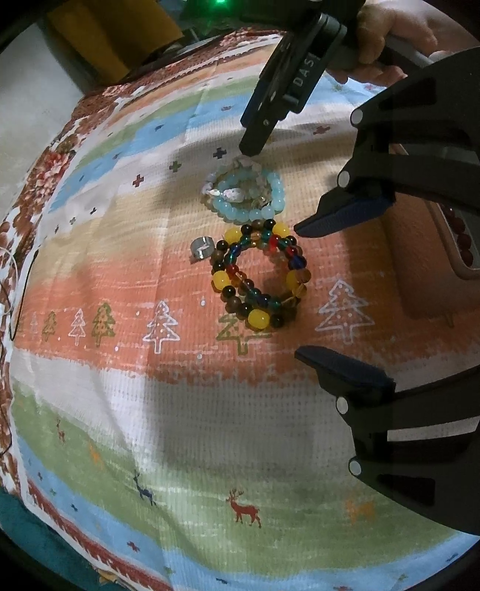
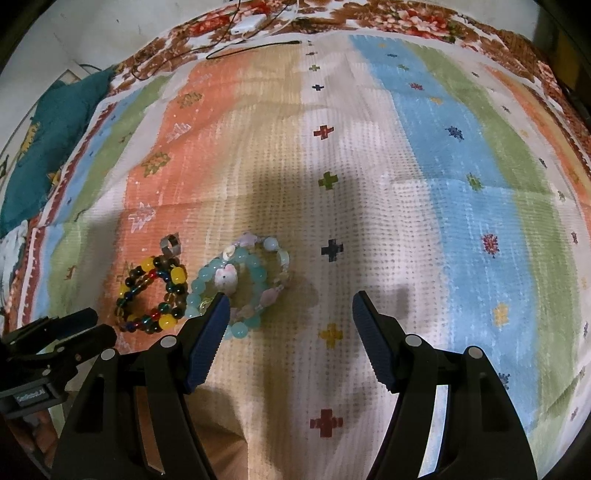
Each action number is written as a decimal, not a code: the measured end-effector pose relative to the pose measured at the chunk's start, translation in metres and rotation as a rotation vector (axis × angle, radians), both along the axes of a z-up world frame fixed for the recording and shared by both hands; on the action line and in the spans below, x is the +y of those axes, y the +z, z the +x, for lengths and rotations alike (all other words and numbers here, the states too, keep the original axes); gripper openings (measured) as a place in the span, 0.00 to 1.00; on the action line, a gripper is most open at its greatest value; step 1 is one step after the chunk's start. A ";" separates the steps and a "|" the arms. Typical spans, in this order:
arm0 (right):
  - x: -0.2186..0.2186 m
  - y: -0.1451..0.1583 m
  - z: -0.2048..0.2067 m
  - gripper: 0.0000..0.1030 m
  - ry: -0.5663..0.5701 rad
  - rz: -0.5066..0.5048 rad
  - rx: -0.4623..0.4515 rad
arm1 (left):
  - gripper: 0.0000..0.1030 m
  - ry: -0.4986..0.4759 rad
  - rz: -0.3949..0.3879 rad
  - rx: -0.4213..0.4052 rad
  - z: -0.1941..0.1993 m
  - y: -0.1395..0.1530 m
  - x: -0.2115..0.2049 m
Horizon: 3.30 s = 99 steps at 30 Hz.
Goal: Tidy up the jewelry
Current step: 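Move both tools back toward the remaining bead bracelets, then grasp multicolour bead bracelet with left tool while right tool grasps white-charm bracelet, then carry both grasped bracelets over the silver tin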
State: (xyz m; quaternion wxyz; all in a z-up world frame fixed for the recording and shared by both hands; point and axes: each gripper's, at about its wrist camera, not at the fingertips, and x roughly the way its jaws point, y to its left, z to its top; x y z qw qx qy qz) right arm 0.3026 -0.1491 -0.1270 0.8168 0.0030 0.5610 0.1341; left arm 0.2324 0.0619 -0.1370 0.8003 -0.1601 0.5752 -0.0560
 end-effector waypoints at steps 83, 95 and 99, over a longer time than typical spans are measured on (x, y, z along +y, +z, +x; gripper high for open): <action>0.019 0.088 -0.066 0.10 0.161 0.042 -0.164 | 0.09 -0.012 -0.052 -0.183 -0.039 0.085 -0.004; 0.025 0.108 -0.094 0.10 0.207 0.058 -0.209 | 0.09 -0.062 -0.023 -0.230 -0.064 0.104 -0.021; 0.026 0.113 -0.103 0.10 0.219 0.054 -0.223 | 0.09 -0.068 -0.019 -0.238 -0.072 0.107 -0.023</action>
